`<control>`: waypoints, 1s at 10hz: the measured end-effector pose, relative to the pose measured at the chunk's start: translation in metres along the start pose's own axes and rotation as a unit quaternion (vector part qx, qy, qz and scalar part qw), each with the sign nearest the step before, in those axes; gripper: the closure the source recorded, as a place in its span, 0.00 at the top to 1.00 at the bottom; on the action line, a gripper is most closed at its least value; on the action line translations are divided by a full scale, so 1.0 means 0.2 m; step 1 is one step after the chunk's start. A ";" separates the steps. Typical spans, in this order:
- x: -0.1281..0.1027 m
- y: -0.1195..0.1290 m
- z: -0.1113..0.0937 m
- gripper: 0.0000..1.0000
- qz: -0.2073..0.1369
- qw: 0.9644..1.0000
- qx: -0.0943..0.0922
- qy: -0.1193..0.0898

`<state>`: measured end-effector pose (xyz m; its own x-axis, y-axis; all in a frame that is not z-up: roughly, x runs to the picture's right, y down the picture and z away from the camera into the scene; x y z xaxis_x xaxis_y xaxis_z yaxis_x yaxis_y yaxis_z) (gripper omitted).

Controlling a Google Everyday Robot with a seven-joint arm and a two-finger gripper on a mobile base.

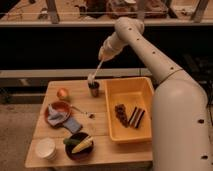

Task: Place brush in red bowl

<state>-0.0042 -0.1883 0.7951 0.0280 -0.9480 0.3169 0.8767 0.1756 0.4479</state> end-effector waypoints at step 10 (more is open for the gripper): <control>-0.49 -0.59 -0.16 0.14 -0.071 0.990 0.105 -0.065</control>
<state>-0.0953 -0.1236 0.6848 -0.1612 -0.9277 0.3367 0.7474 0.1080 0.6556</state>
